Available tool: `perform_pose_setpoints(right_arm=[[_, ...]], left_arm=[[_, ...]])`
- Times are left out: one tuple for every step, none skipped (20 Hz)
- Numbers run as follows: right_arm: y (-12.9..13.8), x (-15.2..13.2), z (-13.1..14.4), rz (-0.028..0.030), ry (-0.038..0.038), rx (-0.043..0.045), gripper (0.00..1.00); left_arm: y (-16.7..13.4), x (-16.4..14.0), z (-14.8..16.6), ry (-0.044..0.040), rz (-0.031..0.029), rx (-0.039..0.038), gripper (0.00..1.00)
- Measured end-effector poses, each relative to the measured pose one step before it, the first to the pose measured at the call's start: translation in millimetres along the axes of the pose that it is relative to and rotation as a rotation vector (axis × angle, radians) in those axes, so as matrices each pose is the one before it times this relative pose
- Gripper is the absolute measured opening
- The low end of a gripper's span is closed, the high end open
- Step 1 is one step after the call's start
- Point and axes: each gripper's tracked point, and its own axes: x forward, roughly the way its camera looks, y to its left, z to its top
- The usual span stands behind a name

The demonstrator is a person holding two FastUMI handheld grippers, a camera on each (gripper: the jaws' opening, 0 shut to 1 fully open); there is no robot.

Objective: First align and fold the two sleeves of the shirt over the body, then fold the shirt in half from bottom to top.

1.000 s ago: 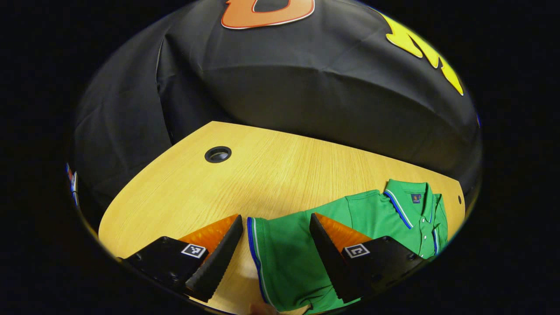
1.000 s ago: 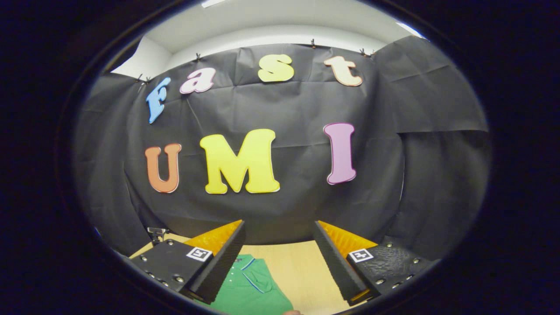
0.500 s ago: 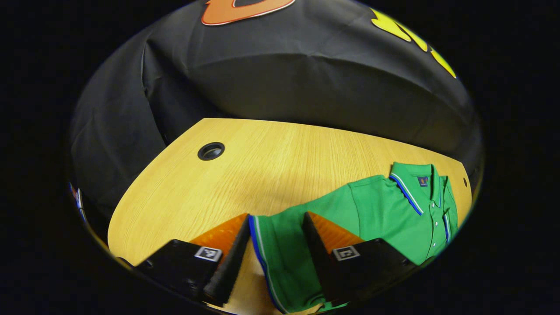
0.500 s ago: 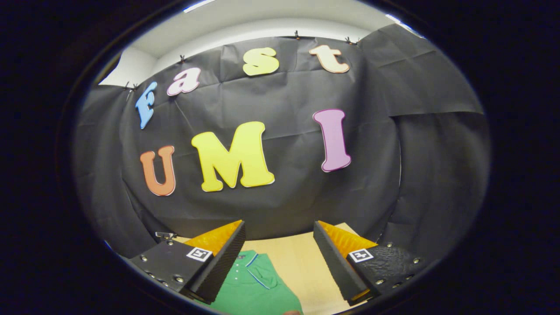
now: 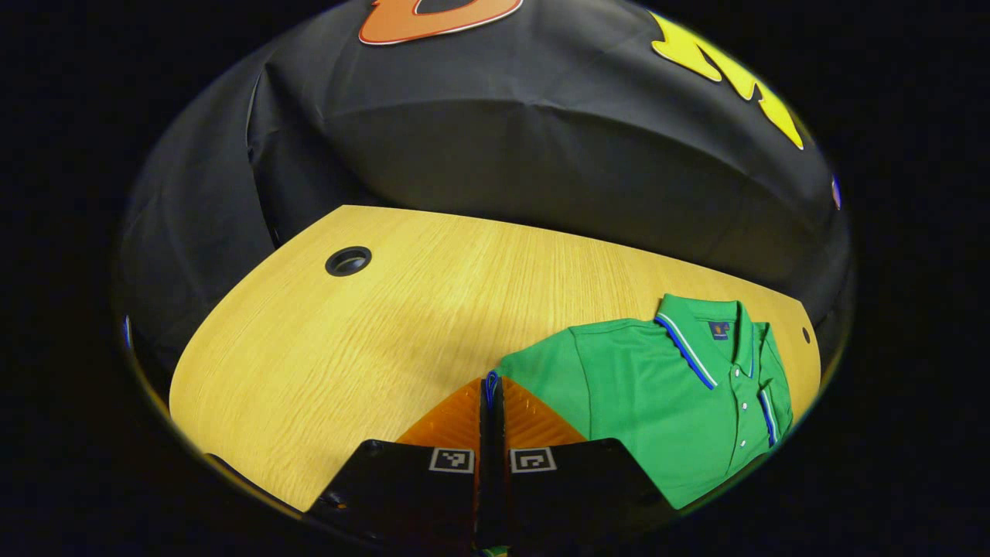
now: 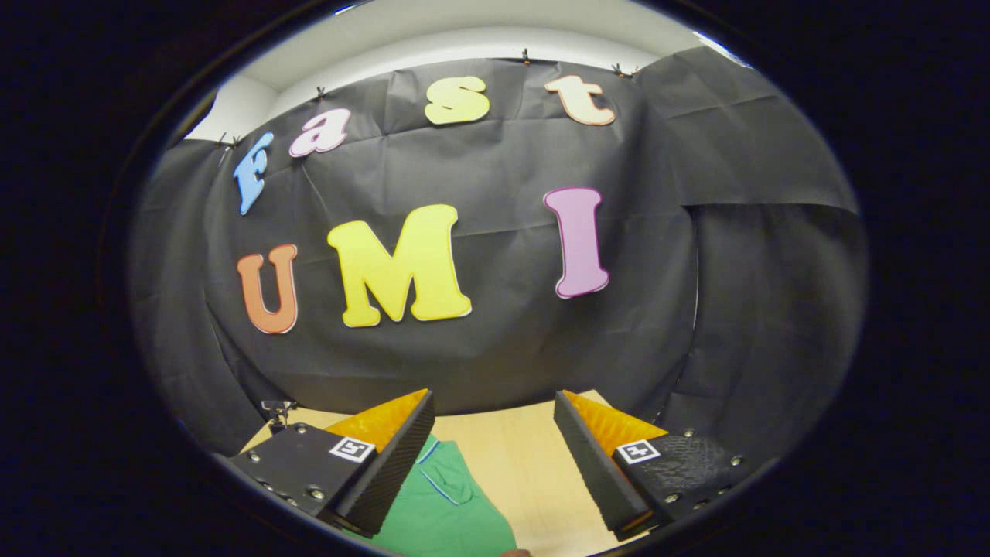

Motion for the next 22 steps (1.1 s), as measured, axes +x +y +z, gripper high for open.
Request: perform_pose_setpoints(right_arm=[[-0.65, 0.59, -3.27, 0.00124, 0.00759, 0.01426, 0.97], [-1.57, 1.18, -2.46, -0.00372, 0.00829, 0.00402, 0.97], [-1.63, 0.50, -2.70, -0.00104, 0.00427, 0.00050, 0.97], [-0.91, 0.45, -2.69, -0.00100, 0.00586, -0.00300, 0.97], [-2.21, 1.03, -3.58, -0.00713, 0.00784, -0.00280, 0.98], [-1.68, 0.09, -2.89, -0.00406, 0.00814, 0.00280, 0.97], [-0.93, 0.29, -1.66, -0.00112, 0.00431, 0.00808, 0.97], [-0.23, -0.03, -0.31, -0.00191, 0.00329, 0.00414, 0.97], [-1.75, -1.44, -0.98, -0.00377, 0.00060, -0.00057, 0.97], [-2.45, -0.85, 1.04, -0.00463, -0.00413, -0.00133, 0.97], [-1.89, -0.86, 1.04, -0.00273, -0.00254, 0.00128, 0.97], [-0.67, 0.26, 0.52, -0.00151, -0.00237, 0.00270, 0.97], [-0.91, -0.61, 0.16, -0.00215, -0.00106, 0.00254, 0.97], [-0.54, -0.49, -0.11, -0.00023, -0.00095, 0.00344, 0.97], [-0.29, 1.05, -0.27, -0.00028, -0.00010, 0.00377, 0.97], [0.33, 0.39, -1.48, 0.00075, 0.00394, 0.00202, 0.97], [-0.06, 0.11, -2.26, 0.00175, 0.00463, 0.00131, 0.97], [0.71, 0.95, -2.31, 0.00105, 0.00548, 0.00348, 0.97], [1.56, -0.32, -3.04, 0.00468, 0.00826, 0.00354, 0.97], [0.96, 0.54, -2.26, 0.00160, 0.00433, -0.00116, 0.97], [0.78, 1.13, -2.00, 0.00140, 0.00406, -0.00323, 0.97], [0.34, -0.58, -0.03, 0.00250, 0.00181, -0.00157, 0.97]], left_arm=[[-4.28, -2.36, 4.10, -0.01337, -0.00656, 0.00810, 0.03], [-6.33, -2.73, 4.55, -0.01523, -0.01261, 0.01474, 0.04], [-10.71, -3.63, 3.45, -0.00913, -0.02410, 0.01812, 0.04], [-10.62, -2.14, 3.60, -0.00918, -0.02296, 0.02632, 0.03], [-7.78, -1.50, 3.17, -0.00648, -0.01659, 0.02883, 0.03], [-9.31, -1.28, 2.70, -0.00382, -0.01729, 0.02300, 0.04], [-10.21, -0.81, 2.35, -0.00327, -0.01586, 0.01729, 0.03], [-8.60, -1.45, 2.01, -0.00443, -0.01439, 0.01240, 0.03], [-9.13, -1.36, 1.28, -0.00409, -0.01610, 0.00983, 0.04], [-8.54, -0.82, 1.71, -0.00291, -0.01407, 0.01085, 0.04], [-8.46, -1.46, 0.34, -0.00188, -0.01335, 0.01090, 0.04], [-7.75, -1.72, 0.71, 0.00007, -0.01430, 0.01175, 0.04], [-4.96, -2.23, 0.87, -0.00317, -0.00589, 0.01480, 0.03], [-5.32, -1.47, 1.15, -0.00310, -0.00664, 0.00650, 0.04], [-7.71, -1.40, -0.39, -0.00216, -0.01065, 0.00083, 0.04], [-5.40, -2.18, 0.90, -0.00227, -0.00920, -0.00017, 0.03], [-5.87, -1.93, -0.21, -0.00057, -0.01271, 0.00175, 0.03], [-5.01, -1.90, -0.45, 0.00050, -0.01146, 0.00110, 0.04], [-3.41, -1.62, -0.90, 0.00197, -0.00594, 0.00347, 0.03], [-3.43, -1.06, -0.98, 0.00196, -0.00491, 0.00222, 0.03], [-4.00, -1.73, -1.71, 0.00324, -0.00658, 0.00061, 0.03], [-4.06, -1.39, -1.99, 0.00430, -0.00760, -0.00178, 0.03]])
